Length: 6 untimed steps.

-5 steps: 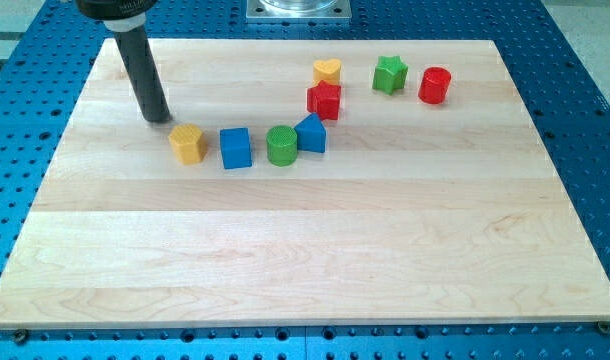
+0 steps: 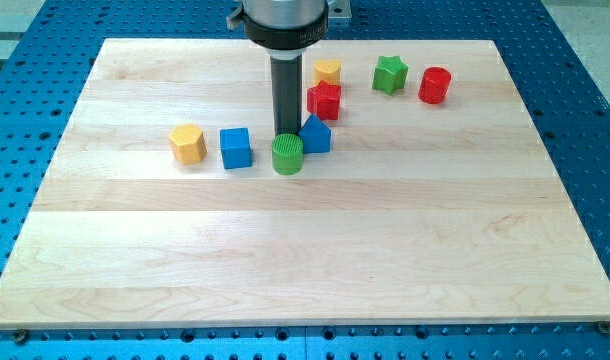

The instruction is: Push the cube into the hexagon

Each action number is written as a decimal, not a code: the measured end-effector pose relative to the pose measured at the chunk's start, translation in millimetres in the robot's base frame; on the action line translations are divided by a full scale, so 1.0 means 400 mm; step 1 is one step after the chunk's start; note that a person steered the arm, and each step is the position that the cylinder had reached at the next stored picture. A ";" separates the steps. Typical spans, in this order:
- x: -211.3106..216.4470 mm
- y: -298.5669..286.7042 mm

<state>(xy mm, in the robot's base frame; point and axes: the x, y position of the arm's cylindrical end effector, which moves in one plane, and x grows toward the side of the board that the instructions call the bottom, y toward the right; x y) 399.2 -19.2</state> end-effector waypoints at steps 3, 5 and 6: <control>0.047 -0.062; 0.116 -0.081; 0.176 -0.047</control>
